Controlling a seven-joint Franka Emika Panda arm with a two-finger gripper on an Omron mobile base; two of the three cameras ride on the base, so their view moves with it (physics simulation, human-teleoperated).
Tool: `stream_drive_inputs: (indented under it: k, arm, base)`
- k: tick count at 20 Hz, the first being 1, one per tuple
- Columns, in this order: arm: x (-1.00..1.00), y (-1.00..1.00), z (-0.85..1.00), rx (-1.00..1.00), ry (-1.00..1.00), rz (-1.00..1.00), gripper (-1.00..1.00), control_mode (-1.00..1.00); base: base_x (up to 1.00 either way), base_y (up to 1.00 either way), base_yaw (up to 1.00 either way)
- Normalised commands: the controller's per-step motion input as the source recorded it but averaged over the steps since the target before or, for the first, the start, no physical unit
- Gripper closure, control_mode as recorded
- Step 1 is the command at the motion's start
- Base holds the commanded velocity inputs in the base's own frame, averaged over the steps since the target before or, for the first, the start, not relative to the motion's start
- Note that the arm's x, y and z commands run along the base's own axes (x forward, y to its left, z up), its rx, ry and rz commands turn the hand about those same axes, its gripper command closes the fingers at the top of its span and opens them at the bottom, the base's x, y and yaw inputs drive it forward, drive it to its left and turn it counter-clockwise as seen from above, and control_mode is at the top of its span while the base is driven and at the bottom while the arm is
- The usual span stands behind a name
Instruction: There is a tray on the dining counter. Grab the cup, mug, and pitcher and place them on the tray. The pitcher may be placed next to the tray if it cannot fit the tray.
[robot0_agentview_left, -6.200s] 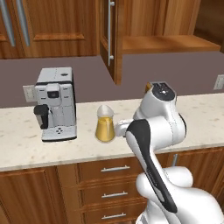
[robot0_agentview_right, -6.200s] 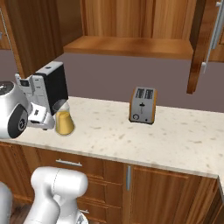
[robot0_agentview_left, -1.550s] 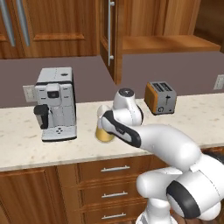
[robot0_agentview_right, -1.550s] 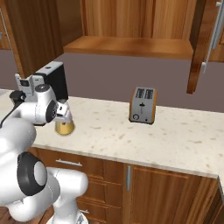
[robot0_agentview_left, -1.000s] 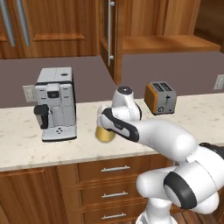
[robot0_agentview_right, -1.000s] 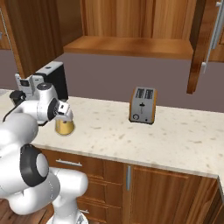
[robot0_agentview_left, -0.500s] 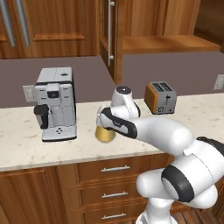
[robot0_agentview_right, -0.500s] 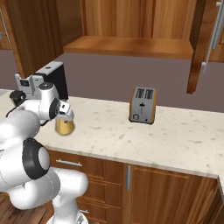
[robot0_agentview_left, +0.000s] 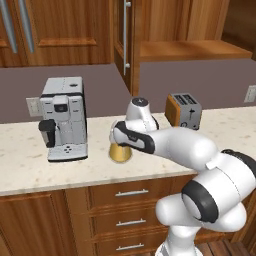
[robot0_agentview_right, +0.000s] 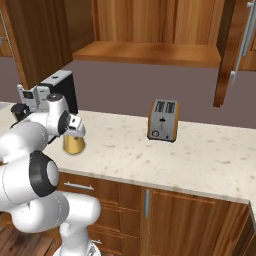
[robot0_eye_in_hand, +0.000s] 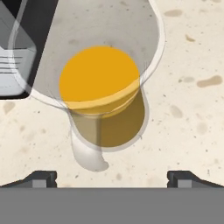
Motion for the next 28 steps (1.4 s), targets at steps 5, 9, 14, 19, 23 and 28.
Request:
stream_drive_inputs:
  k: [5, 9, 14, 19, 23, 28]
  arm:
    - [0.02, 0.0, 0.0, 0.0, 0.0, 0.0, -1.0, -1.0]
    - [0.0, 0.0, 0.0, 0.0, 0.0, 0.0, -1.0, -1.0]
    - [0.0, 0.0, 0.0, 0.0, 0.0, 0.0, -1.0, -1.0]
    - [0.0, 0.0, 0.0, 0.0, 0.0, 0.0, -1.0, -1.0]
    - [0.0, 0.0, 0.0, 0.0, 0.0, 0.0, -1.0, -1.0]
    - [0.15, 0.0, 0.0, 0.0, 0.0, 0.0, -1.0, -1.0]
  base:
    - [0.0, 0.0, 0.0]
    - [0.0, 0.0, 0.0]
    - [0.0, 0.0, 0.0]
    - [0.0, 0.0, 0.0]
    - [0.0, 0.0, 0.0]
    - [0.0, 0.0, 0.0]
